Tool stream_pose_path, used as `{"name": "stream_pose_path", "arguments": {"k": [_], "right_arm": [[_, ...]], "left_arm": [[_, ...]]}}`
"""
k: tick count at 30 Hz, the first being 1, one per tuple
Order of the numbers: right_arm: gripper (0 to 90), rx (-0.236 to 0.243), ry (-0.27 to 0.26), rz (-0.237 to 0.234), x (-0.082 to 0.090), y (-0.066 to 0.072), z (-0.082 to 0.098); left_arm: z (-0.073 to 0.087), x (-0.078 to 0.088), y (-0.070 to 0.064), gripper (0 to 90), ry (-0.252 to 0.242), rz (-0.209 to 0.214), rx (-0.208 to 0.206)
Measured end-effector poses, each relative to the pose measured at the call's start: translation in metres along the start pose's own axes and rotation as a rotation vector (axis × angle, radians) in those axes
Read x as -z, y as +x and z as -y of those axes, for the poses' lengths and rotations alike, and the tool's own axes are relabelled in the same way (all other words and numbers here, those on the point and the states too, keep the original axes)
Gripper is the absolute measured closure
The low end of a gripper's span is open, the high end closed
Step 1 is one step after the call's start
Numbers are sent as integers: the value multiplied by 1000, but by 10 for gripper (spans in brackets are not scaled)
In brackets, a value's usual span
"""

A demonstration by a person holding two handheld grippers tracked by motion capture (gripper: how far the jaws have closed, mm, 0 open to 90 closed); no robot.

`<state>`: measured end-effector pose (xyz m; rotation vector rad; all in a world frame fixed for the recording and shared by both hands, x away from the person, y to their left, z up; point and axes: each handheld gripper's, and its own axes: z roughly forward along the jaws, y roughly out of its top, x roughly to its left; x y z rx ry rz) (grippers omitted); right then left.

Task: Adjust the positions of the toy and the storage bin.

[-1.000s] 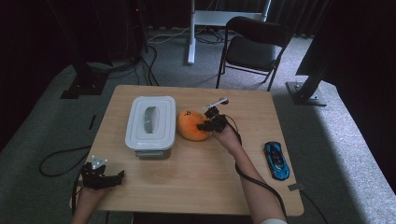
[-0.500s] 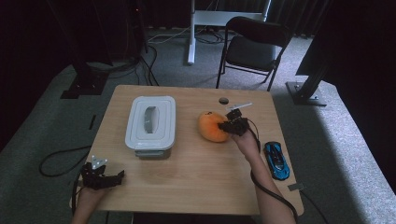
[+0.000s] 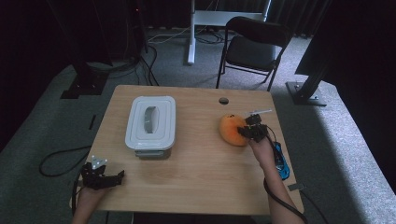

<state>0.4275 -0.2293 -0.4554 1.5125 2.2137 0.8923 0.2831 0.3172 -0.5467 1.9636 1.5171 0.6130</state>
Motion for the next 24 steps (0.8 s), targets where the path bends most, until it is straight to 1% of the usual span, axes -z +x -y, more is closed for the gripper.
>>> {"name": "stream_pose_path", "arguments": {"k": [2,3,4,5,7,8,9,11,15,17,19,20,21,23,24], "right_arm": [[670,-22,-5,-22,2,-3,2],[628,-22,-9,-29,3,-5,3],[567,-29,-8,-36,6,-6,4],[548,-30,-12,-40,7,-8,5],[490,-48,-16,-40,12,-12,8],[474,-57,-19,-40,13,-14,9],[463,-59,-20,-48,16,-16,11],[461,-61,-29,-41,20,-18,16],[455,-61,-39,-52,28,-19,25],[442,-59,-42,-43,34,-20,30],[408,-64,-44,-54,38,-21,34],[409,-62,-45,-42,40,-21,35],[408,-58,-41,-30,41,-22,38],[418,-69,-27,-42,38,-23,40],[434,-75,-11,-51,35,-23,42]], "left_arm": [[0,0,0,3,0,0,0],[0,0,0,3,0,0,0],[0,0,0,3,0,0,0],[0,0,0,3,0,0,0],[0,0,0,3,0,0,0],[0,0,0,3,0,0,0],[0,0,0,3,0,0,0],[0,0,0,3,0,0,0],[0,0,0,3,0,0,0],[0,0,0,3,0,0,0],[0,0,0,3,0,0,0],[0,0,0,3,0,0,0],[0,0,0,3,0,0,0],[0,0,0,3,0,0,0],[0,0,0,3,0,0,0]]}}
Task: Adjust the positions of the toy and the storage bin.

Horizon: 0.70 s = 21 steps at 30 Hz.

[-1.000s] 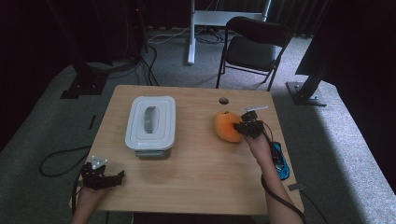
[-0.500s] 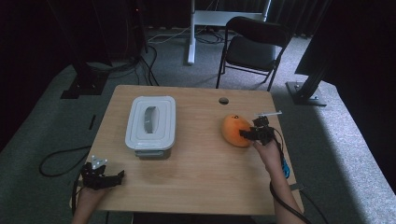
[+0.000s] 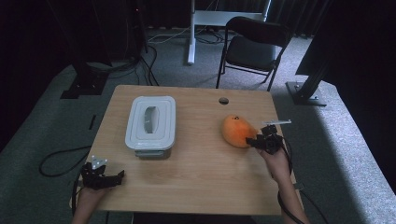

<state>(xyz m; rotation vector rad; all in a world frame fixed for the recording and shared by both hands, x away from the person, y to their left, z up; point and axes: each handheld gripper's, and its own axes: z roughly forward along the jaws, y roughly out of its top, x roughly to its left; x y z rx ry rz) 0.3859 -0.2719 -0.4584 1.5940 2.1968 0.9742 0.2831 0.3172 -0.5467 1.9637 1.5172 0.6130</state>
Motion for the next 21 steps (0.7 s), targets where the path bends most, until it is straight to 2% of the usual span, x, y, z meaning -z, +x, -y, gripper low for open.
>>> {"name": "stream_pose_path", "arguments": {"k": [1,3,4,6,10,13,15,17,21], "right_arm": [[437,6,13,-6,-3,1,1],[506,21,41,-20,-9,4,5],[541,41,36,-21,-12,8,7],[584,48,37,-45,-13,13,7],[679,72,22,-37,-16,25,6],[677,82,26,-58,-20,33,6],[668,99,24,-50,-21,40,7],[648,102,26,-86,-22,44,8],[584,85,24,-124,-23,50,5]], "left_arm": [[0,0,0,3,0,0,0],[0,0,0,3,0,0,0],[0,0,0,3,0,0,0],[0,0,0,3,0,0,0],[0,0,0,3,0,0,0],[0,0,0,3,0,0,0],[0,0,0,3,0,0,0],[0,0,0,3,0,0,0],[0,0,0,3,0,0,0]]}}
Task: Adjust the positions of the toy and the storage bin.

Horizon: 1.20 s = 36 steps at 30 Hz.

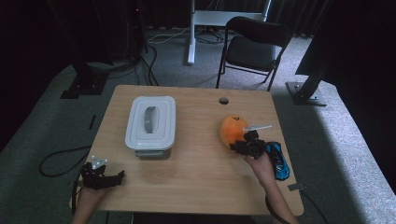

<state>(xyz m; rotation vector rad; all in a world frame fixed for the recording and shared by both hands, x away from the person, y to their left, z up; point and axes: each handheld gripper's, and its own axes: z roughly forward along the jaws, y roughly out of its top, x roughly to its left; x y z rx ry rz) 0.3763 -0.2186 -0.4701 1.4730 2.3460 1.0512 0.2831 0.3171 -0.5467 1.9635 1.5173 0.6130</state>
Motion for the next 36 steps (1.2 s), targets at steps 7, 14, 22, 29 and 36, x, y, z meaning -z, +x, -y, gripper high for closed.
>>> {"name": "stream_pose_path", "arguments": {"k": [7,14,22,29,36], "right_arm": [[445,36,10,-35,-3,13,-2],[354,-10,-79,23,26,-2,-8],[317,-105,-96,72,28,-35,-21],[294,-139,-83,76,15,-45,-27],[252,-130,-27,75,-9,-45,-19]], "left_arm": [[0,0,0,3,0,0,0],[0,0,0,3,0,0,0],[0,0,0,3,0,0,0],[0,0,0,3,0,0,0],[0,0,0,3,0,0,0]]}}
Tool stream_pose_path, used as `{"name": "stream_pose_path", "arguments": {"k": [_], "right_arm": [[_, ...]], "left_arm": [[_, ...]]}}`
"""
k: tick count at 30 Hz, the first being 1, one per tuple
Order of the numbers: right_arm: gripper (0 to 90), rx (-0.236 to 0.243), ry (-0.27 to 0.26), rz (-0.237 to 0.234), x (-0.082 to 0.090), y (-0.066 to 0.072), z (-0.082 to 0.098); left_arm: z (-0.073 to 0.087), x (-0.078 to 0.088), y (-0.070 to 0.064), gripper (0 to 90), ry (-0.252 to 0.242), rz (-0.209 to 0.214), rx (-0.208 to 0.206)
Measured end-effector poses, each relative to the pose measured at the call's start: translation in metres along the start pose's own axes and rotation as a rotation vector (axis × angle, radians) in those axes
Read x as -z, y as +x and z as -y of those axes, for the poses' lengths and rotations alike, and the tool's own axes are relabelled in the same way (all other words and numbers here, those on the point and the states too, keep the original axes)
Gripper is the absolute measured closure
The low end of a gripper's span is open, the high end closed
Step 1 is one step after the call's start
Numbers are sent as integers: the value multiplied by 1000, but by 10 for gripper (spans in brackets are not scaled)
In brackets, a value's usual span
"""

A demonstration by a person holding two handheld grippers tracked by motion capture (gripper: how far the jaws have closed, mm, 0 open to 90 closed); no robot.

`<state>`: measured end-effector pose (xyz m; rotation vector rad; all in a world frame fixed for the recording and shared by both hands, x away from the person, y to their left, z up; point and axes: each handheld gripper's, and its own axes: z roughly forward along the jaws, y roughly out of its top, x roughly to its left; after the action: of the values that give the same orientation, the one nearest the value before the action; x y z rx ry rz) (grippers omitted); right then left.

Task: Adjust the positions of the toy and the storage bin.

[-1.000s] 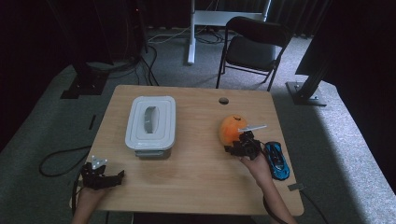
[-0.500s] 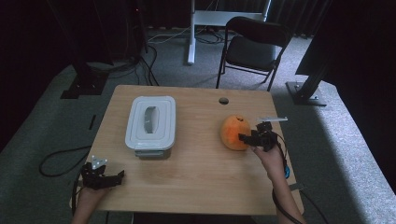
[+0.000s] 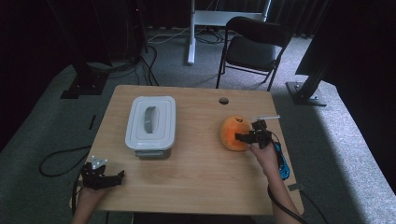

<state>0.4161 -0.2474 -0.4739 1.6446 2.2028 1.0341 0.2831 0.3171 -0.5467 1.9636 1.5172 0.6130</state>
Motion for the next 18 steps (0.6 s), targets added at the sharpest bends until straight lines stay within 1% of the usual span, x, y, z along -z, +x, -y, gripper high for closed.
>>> {"name": "stream_pose_path", "arguments": {"k": [1,4,6,8,9,11,13,15,16,18], "right_arm": [[252,17,-2,-4,-3,1,3],[264,61,-10,7,-7,6,8],[301,75,-8,14,-9,8,9],[338,77,-2,16,-9,9,10],[365,79,2,13,-10,9,11],[430,105,11,15,-10,9,11],[549,116,25,19,-7,10,9],[650,126,29,35,-4,11,5],[684,130,23,39,-2,11,3],[723,138,18,51,2,11,-2]], "left_arm": [[0,0,0,3,0,0,0],[0,0,0,3,0,0,0],[0,0,0,3,0,0,0],[0,0,0,3,0,0,-1],[0,0,0,3,0,0,0],[0,0,0,3,0,0,0],[0,0,0,3,0,0,0],[0,0,0,3,0,0,0],[0,0,0,3,0,0,0],[0,0,0,3,0,0,0]]}}
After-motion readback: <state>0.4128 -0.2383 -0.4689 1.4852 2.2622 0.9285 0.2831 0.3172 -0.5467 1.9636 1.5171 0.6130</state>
